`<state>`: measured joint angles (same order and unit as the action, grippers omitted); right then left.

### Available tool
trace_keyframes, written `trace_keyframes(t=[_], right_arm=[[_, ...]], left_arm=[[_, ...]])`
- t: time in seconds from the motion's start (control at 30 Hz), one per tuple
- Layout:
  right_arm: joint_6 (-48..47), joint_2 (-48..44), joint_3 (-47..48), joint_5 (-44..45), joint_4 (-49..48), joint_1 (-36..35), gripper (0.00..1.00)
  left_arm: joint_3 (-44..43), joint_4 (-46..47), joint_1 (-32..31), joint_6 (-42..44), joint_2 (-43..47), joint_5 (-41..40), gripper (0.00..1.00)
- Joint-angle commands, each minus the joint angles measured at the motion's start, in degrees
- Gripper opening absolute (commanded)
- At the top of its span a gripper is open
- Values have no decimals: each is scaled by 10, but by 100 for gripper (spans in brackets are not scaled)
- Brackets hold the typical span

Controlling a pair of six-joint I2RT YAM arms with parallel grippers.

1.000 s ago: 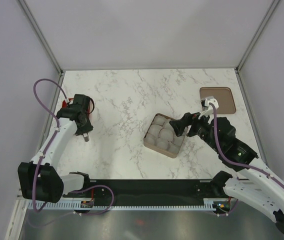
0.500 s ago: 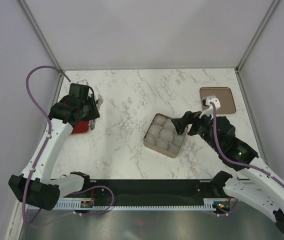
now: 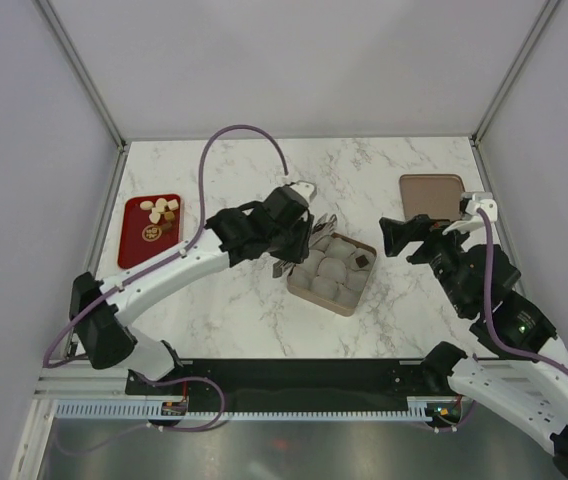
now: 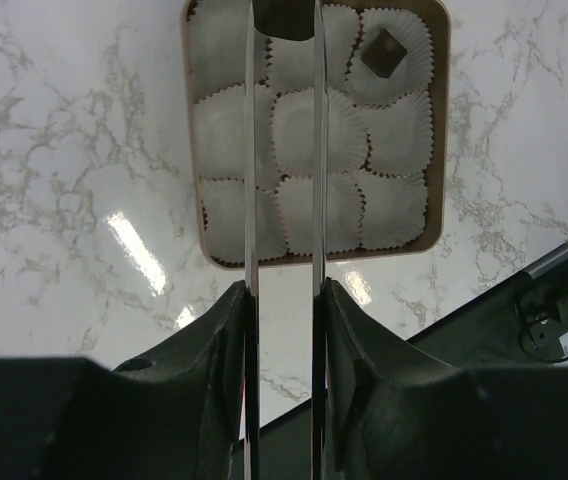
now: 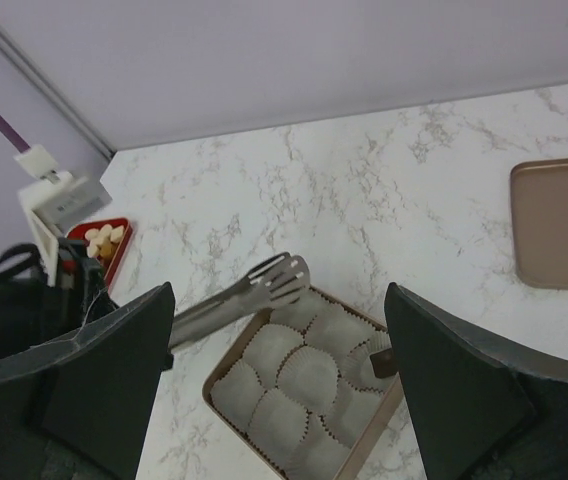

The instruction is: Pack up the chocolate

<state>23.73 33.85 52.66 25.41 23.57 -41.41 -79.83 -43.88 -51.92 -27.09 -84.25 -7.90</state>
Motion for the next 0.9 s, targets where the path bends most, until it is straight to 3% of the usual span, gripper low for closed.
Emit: trace_keyframes(t=[0.0, 0.37, 0.87], right_arm=[[-15, -6, 29, 44, 6, 1, 95], [-18, -24, 18, 61, 14, 1, 95], [-27, -35, 11, 75, 15, 1, 95]], left_arm=[[-49, 56, -32, 1, -44, -36, 34], [-63, 58, -61, -16, -118, -47, 36], [-40, 49, -69, -30, -117, -48, 45]])
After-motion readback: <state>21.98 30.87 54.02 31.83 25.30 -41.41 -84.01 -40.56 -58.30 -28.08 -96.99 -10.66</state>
